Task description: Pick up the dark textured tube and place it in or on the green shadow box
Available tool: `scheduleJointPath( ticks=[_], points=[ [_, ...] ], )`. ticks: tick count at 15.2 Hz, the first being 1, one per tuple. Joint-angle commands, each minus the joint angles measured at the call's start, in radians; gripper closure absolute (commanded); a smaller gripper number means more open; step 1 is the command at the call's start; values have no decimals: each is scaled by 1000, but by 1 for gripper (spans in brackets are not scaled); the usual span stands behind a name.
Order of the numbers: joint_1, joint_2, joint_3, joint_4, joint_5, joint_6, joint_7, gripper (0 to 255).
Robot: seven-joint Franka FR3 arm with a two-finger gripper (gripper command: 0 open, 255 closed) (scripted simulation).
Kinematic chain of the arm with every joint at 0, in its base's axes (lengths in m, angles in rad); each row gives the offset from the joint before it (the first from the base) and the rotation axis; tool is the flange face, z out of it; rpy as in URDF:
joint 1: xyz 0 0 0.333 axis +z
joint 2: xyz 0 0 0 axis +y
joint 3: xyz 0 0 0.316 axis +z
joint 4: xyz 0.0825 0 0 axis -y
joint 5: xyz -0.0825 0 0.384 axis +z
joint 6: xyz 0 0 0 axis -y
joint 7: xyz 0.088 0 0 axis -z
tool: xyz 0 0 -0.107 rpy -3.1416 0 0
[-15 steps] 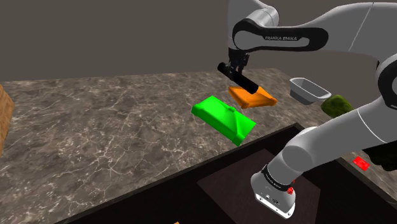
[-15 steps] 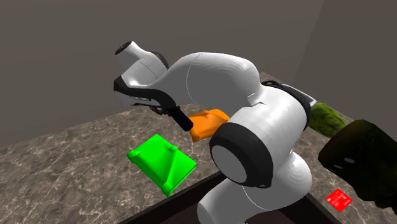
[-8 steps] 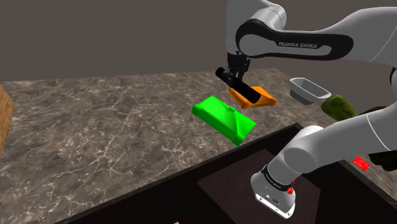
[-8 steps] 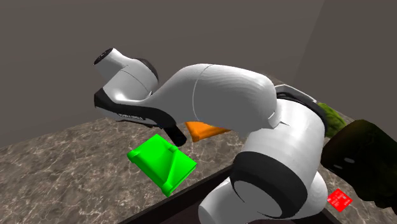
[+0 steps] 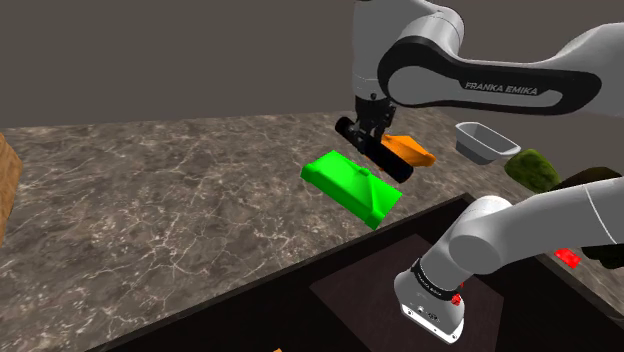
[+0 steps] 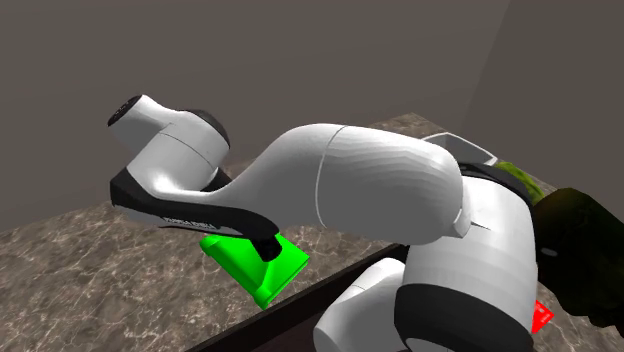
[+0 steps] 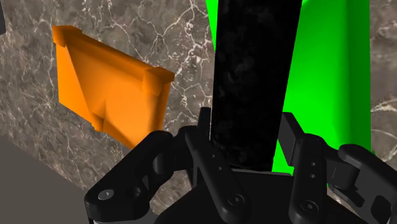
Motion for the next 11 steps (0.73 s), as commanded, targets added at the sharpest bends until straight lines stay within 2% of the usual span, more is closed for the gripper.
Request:
scheduleJointPath(
  ticks=[1,11],
  points=[
    [5,-6,6,-30,7,21,13,255],
    [11,8,18,-151,12,149,54,255]
  ],
)
